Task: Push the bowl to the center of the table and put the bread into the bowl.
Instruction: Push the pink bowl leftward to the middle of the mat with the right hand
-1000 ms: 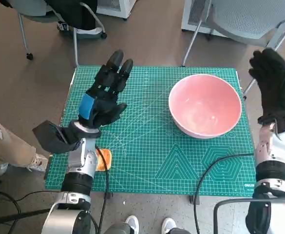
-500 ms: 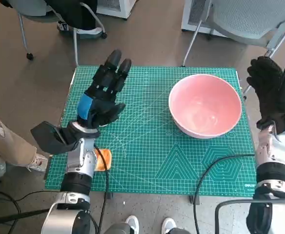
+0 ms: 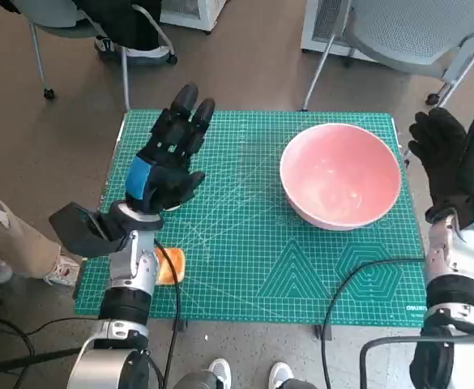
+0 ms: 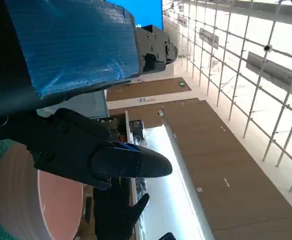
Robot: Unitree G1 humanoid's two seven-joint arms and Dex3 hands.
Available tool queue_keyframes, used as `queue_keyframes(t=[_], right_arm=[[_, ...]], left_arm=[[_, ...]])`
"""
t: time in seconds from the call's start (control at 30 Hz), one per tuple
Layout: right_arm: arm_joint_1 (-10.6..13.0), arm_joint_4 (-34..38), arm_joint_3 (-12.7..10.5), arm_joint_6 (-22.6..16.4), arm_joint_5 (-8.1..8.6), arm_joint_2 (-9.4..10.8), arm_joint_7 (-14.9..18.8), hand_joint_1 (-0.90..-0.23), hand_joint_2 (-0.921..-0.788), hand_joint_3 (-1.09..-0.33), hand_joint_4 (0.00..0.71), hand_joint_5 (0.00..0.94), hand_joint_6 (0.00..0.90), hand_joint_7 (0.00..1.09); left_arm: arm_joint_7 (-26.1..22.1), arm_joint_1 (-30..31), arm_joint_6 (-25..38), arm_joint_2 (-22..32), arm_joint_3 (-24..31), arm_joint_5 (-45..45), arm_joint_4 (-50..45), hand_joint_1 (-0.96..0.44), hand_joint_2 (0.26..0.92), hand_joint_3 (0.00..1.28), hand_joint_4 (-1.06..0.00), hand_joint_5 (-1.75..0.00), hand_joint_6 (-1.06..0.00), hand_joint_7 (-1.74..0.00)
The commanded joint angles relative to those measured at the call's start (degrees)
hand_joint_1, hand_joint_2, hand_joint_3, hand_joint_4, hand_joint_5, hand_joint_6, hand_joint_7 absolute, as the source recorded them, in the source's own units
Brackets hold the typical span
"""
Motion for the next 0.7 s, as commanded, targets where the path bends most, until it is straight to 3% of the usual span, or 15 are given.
queue_keyframes(t=[0.03,0.7], right_arm=[[2.1,1.0,-0.5,1.5,-0.26,0.7,-0.8,-0.591,-0.921,-0.868,0.171,0.0,0.208,0.16],[3.1,1.0,-1.8,2.8,0.12,2.3,-0.9,-0.584,-0.921,-0.856,0.172,0.001,0.242,0.14]], left_arm=[[0.4,0.8,0.0,0.8,0.0,0.1,-0.9,-0.57,0.921,0.21,-0.01,0.0,-0.18,-0.01],[1.1,1.0,0.1,1.2,-0.3,0.4,-1.1,-0.57,0.921,0.22,-0.01,0.0,-0.18,-0.01]])
